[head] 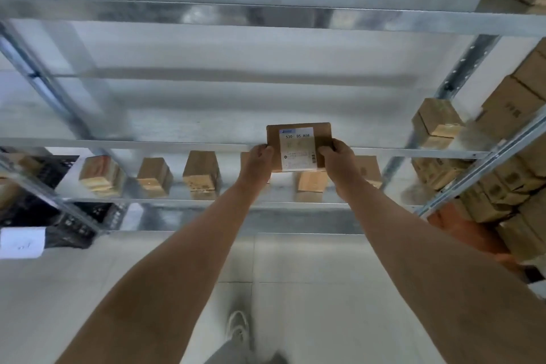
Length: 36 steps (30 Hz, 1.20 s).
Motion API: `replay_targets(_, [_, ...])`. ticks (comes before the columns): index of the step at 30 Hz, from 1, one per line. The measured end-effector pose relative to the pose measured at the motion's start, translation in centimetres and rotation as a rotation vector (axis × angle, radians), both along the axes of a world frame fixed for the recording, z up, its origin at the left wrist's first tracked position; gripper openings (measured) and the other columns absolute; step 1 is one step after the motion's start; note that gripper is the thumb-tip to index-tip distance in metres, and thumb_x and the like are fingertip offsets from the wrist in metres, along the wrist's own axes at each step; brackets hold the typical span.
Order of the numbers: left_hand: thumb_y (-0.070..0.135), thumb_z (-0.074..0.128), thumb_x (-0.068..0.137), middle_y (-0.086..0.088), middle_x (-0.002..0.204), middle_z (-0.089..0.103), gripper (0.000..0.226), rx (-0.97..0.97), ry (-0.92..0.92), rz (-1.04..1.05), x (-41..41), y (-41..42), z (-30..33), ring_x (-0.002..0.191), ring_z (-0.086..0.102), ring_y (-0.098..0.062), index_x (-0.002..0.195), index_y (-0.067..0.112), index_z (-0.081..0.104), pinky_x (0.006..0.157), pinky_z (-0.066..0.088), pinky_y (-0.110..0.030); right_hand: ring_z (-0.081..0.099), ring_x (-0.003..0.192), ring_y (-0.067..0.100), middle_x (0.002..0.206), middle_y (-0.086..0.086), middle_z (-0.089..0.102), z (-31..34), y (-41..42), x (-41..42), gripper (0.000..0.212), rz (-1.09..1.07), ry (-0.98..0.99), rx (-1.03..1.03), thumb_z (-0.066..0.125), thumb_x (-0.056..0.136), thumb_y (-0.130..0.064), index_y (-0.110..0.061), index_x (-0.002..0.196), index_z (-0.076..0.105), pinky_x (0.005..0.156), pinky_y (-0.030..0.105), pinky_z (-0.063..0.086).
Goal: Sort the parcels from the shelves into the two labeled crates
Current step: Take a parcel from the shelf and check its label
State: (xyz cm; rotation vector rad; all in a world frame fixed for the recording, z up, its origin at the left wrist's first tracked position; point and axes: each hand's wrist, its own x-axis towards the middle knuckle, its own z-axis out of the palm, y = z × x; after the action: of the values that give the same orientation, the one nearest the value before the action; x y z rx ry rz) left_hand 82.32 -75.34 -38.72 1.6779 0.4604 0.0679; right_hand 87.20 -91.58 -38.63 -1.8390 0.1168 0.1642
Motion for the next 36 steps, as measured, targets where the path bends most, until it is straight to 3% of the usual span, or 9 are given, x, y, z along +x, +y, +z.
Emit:
replay_targets(4, [0.018,0.034,0.105,-0.014,0.106,0.066,0.025,0.041,0.002,0.015,-3.0,5.0,-0.7,0.104,0.063,-0.034,0.107,0.012,0.058,0.093,0.053,-0.048,0.063,0.103,0.029,0.109,0.009,0.067,-0.7,5.4,-2.0,0.028,0.055,0.014,-0.009,0.043,0.098,-0.01,-0.013,0.118,0.062,0.078,0.028,0.05])
replay_targets(8, [0.012,0.035,0.105,-0.004,0.093,0.063,0.023,0.031,-0.024,0.088,-5.6,11.2,-1.2,0.095,0.061,-0.027,0.108,0.014,0.058,0.081,0.053,-0.036,0.064,0.104,0.03,0.107,0.007,0.066,-1.6,11.9,-4.1,0.024,0.133,0.058,0.005,0.041,0.099,-0.009,-0.016,0.114,0.058,0.084,0.034,0.056])
replay_targets(11, [0.009,0.037,0.105,-0.009,0.103,0.062,0.025,-0.013,-0.019,0.149,-7.5,16.7,-1.9,0.094,0.061,-0.024,0.099,0.021,0.059,0.089,0.052,-0.039,0.062,0.101,0.028,0.107,0.006,0.065,-1.9,17.5,-5.7,0.024,0.163,0.06,0.006,0.04,0.1,-0.008,-0.015,0.115,0.057,0.079,0.03,0.054])
replay_targets(17, [0.012,0.039,0.104,-0.004,0.092,0.064,0.03,-0.019,0.022,0.167,-11.6,29.5,-3.5,0.091,0.058,-0.025,0.089,0.028,0.059,0.076,0.046,-0.034,0.066,0.102,0.035,0.102,0.012,0.069,-3.0,30.5,-9.0,0.021,0.189,0.095,-0.011,0.045,0.098,-0.013,-0.012,0.109,0.063,0.087,0.041,0.058])
replay_targets(22, [0.015,0.039,0.104,-0.015,0.114,0.067,0.023,-0.038,0.051,0.178,-14.6,39.7,-4.3,0.104,0.061,-0.03,0.109,0.025,0.059,0.083,0.049,-0.038,0.066,0.101,0.032,0.105,0.011,0.069,-4.1,41.0,-11.7,0.016,0.182,0.128,-0.02,0.047,0.098,-0.014,-0.013,0.109,0.059,0.091,0.044,0.057])
replay_targets(24, [0.019,0.041,0.102,-0.019,0.115,0.067,0.021,-0.054,0.061,0.189,-15.6,43.2,-4.5,0.107,0.063,-0.035,0.101,0.024,0.061,0.089,0.053,-0.042,0.064,0.096,0.029,0.103,0.01,0.068,-4.2,44.5,-12.7,0.012,0.172,0.141,-0.022,0.049,0.098,-0.014,-0.018,0.105,0.057,0.084,0.036,0.056])
replay_targets(27, [0.027,0.043,0.095,-0.022,0.113,0.067,0.019,-0.084,0.092,0.206,-16.9,47.8,-4.5,0.112,0.062,-0.039,0.089,0.025,0.061,0.103,0.048,-0.055,0.066,0.102,0.034,0.109,0.017,0.07,-4.4,49.4,-13.4,0.011,0.21,0.154,-0.017,0.049,0.097,-0.014,-0.019,0.102,0.058,0.092,0.046,0.054])
replay_targets(33, [0.014,0.035,0.108,-0.009,0.114,0.061,0.033,-0.128,0.116,0.262,-16.5,56.8,-5.7,0.115,0.058,-0.029,0.134,0.011,0.055,0.106,0.048,-0.044,0.065,0.092,0.026,0.105,0.011,0.07,-5.7,58.9,-12.3,0.023,0.254,0.178,-0.051,0.049,0.096,-0.016,-0.012,0.115,0.062,0.071,0.033,0.053])
replay_targets(36, [0.015,0.035,0.107,-0.011,0.121,0.061,0.033,-0.111,0.12,0.235,-15.1,61.5,-6.7,0.113,0.059,-0.026,0.135,0.015,0.053,0.096,0.051,-0.034,0.062,0.085,0.023,0.099,0.01,0.067,-6.9,63.6,-10.9,0.02,0.24,0.19,-0.039,0.048,0.096,-0.013,-0.011,0.111,0.061,0.062,0.027,0.047])
